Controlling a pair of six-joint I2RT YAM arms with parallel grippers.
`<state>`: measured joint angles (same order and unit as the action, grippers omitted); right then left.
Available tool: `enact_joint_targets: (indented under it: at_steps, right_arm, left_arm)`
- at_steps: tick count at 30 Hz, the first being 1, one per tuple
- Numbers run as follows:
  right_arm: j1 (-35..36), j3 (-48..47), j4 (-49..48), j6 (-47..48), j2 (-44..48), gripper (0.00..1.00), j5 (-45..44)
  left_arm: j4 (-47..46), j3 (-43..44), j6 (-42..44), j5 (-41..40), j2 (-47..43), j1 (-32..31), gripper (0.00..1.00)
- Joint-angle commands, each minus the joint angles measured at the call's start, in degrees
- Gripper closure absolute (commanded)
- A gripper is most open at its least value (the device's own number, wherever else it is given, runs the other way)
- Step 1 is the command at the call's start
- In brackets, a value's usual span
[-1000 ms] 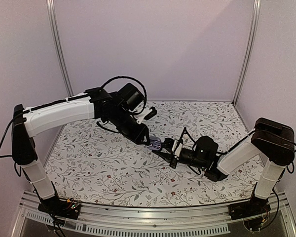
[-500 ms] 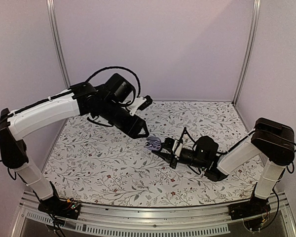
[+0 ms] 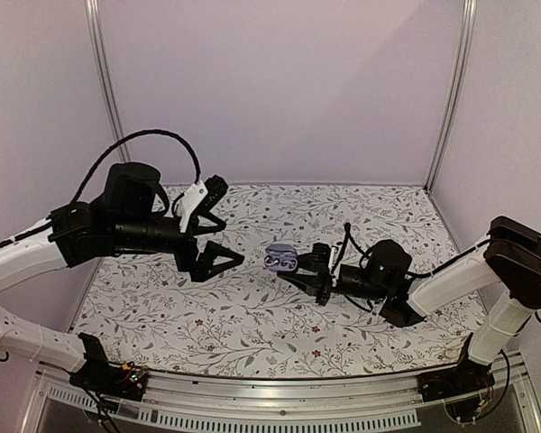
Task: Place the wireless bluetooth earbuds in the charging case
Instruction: Adjust the left earbud in the left side groove of the charging case.
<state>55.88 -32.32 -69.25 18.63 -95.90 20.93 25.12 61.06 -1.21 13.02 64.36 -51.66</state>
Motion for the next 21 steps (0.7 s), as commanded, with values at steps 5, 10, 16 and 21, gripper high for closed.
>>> enact_joint_targets:
  at_steps: [5, 10, 16, 21]
  right_arm:
    - [0.29, -1.72, 3.78, -5.96, 3.43, 1.00, 7.84]
    - [0.33, -2.36, 5.24, -8.08, 3.52, 1.00, 8.95]
    - [0.33, -3.22, 8.00, -9.81, 3.80, 1.00, 9.73]
    - [0.29, -3.78, 8.12, -11.44, 3.29, 1.00, 11.26]
  left_arm:
    - [-10.53, -5.84, 10.51, 2.23, -5.94, -3.12, 0.14]
    - [-8.09, -5.11, 17.78, -3.24, -5.47, -8.24, 0.38]
    - [-5.66, -3.63, 25.55, -12.71, -2.81, -16.64, 0.59]
    - [-6.23, -3.48, 28.23, -18.41, -0.47, -19.71, 0.68]
